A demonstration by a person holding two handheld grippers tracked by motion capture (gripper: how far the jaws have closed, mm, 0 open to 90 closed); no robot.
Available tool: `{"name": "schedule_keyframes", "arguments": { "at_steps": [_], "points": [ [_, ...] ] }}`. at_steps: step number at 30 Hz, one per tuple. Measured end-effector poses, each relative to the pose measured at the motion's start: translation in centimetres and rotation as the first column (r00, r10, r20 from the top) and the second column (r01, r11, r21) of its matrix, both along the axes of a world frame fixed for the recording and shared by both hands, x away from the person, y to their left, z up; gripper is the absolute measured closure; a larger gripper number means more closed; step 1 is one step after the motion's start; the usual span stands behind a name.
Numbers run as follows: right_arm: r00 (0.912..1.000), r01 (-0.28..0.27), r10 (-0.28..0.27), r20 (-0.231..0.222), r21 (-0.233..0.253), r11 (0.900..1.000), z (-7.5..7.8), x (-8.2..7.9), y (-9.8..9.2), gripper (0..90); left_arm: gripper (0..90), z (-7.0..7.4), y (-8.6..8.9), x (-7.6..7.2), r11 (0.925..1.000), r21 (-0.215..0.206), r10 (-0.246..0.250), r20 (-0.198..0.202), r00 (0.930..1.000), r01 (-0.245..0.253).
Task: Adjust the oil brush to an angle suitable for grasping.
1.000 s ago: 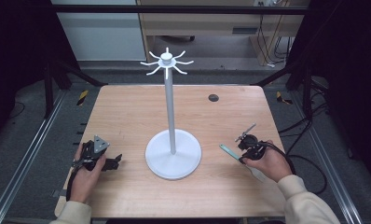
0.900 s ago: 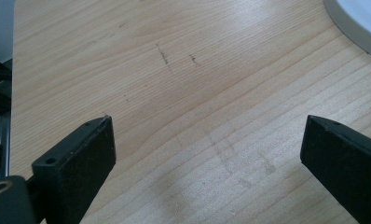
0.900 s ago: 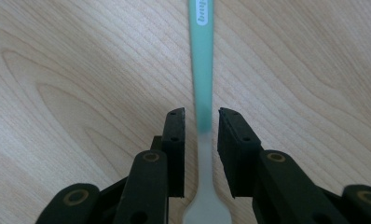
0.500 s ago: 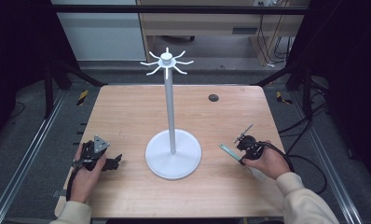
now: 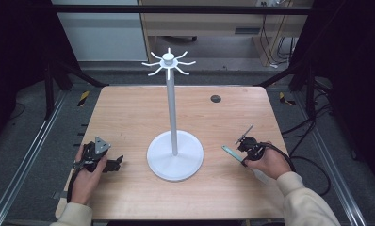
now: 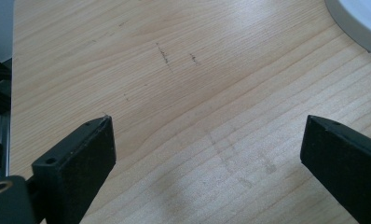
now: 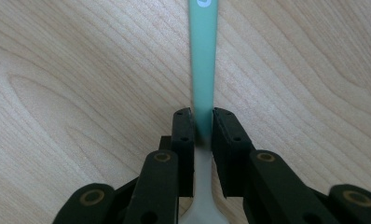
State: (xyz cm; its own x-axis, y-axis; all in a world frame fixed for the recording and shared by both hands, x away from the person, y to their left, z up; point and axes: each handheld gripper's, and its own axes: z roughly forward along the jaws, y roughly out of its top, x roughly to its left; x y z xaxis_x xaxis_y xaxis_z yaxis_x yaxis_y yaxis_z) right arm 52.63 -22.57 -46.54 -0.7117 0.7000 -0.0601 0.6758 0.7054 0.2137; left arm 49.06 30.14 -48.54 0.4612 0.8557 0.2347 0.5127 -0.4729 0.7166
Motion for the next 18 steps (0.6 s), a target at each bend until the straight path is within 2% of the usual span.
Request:
{"name": "schedule_keyframes", "arguments": {
  "at_steps": [4, 7, 8, 10, 18],
  "points": [
    [1.0, -0.004, 0.004, -0.004, -0.006, 1.0, -0.04, 0.07, -0.02, 80.0, 2.8, 0.01, 0.0, 0.0, 1.0, 0.001, 0.0, 0.0, 1.0, 0.0],
    [0.9994, 0.028, -0.028, -0.022, -0.003, 1.0, -0.03, -0.02, 0.19, 80.5, 2.8, 0.0, -0.02, -0.01, 1.0, 0.002, -0.001, -0.001, 1.0, 0.001],
    [0.9999, 0.003, -0.003, -0.013, -0.009, 1.0, -0.12, 0.11, 0.07, 80.7, 2.8, -0.01, -0.03, -0.01, 1.0, 0.004, -0.002, -0.001, 1.0, 0.002],
    [0.9999, -0.005, 0.005, -0.011, -0.012, 1.0, -0.11, 0.19, 0.04, 81.1, 2.8, -0.01, -0.05, 0.0, 1.0, 0.005, -0.003, -0.001, 1.0, 0.003],
    [0.9998, 0.0, 0.0, -0.017, -0.009, 1.0, -0.11, 0.25, 0.04, 81.6, 2.8, -0.01, -0.04, 0.0, 1.0, 0.004, -0.002, -0.001, 1.0, 0.002]
  ]
}}
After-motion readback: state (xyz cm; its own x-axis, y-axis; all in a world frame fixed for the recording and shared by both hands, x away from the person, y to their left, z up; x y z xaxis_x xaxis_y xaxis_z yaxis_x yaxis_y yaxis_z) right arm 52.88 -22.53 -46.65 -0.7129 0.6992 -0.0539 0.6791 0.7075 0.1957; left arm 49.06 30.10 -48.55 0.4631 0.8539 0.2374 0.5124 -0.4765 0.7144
